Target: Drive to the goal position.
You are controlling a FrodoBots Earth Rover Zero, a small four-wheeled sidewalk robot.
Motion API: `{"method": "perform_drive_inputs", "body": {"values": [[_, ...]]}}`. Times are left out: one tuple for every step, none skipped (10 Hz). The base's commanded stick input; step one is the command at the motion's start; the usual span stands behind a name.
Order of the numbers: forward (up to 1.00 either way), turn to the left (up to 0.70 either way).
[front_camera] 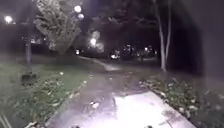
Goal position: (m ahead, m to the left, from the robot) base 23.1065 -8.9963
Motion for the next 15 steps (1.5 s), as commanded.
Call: {"method": "perform_drive_inputs", "body": {"values": [[0.70,0.00],[0.70,0.00],[0.70,0.00],[0.70,0.00],[0.70,0.00],[0.70,0.00],[0.70,0.00],[0.70,0.00],[0.70,0.00],[0.70,0.00],[0.70,0.00],[0.70,0.01],[0.70,0.25],[0.70,0.35],[0.70,0.24]]}}
